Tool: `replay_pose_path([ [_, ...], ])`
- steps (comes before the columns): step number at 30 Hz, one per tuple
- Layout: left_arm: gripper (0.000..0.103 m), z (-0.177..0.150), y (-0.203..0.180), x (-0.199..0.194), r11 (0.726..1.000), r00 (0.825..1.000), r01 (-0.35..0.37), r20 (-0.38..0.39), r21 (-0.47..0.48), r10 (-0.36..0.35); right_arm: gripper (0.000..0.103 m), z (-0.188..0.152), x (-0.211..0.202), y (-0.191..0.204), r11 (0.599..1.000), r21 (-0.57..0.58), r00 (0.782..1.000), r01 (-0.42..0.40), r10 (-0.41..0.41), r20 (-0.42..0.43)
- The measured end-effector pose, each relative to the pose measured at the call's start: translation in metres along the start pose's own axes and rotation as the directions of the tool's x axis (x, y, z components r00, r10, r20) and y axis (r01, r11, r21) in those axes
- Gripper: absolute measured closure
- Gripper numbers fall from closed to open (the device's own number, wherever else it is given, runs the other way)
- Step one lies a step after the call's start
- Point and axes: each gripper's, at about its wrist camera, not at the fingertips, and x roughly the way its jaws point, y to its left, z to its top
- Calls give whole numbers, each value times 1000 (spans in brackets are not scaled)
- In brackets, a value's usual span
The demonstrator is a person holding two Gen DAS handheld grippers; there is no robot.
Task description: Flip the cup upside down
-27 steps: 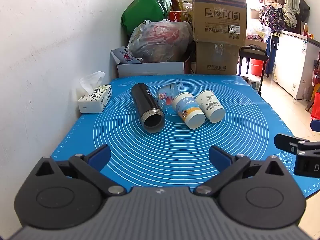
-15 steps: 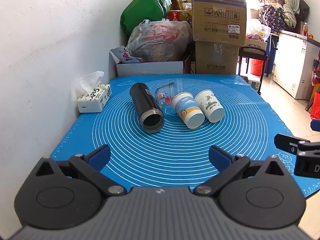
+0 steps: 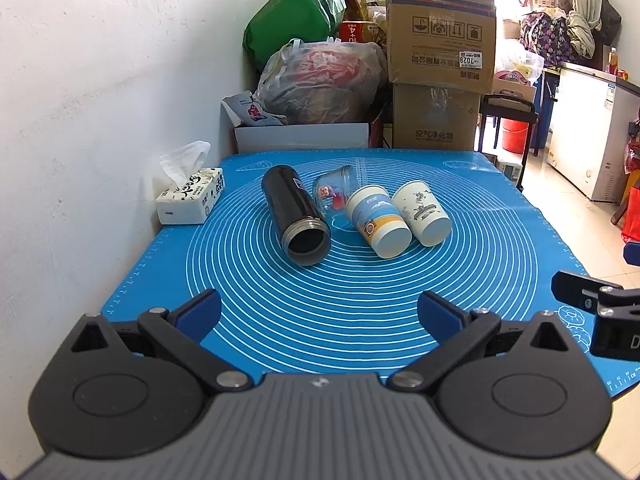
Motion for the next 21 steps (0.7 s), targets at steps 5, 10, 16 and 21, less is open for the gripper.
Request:
replay_pose_path([
  [5,0,-1,-1,1,1000,1000,-1,-5,-3,1,1,-1,-1,1,1000,0,1000,2,-2,0],
  [10,0,-2,-1,2,1000,1000,0,-9,-4,0,1,0,-1,1,1000,0,1000,2,-2,-1],
  [16,0,-1,0,2,1000,1000,0,-9,-4,0,1,-6,3,-1,1000,2,1000,4,-4,-3],
  [21,0,-1,0,2,1000,1000,-1,-8,-3,1,1,-6,3,-2,1000,3,1000,4,-4,-4],
])
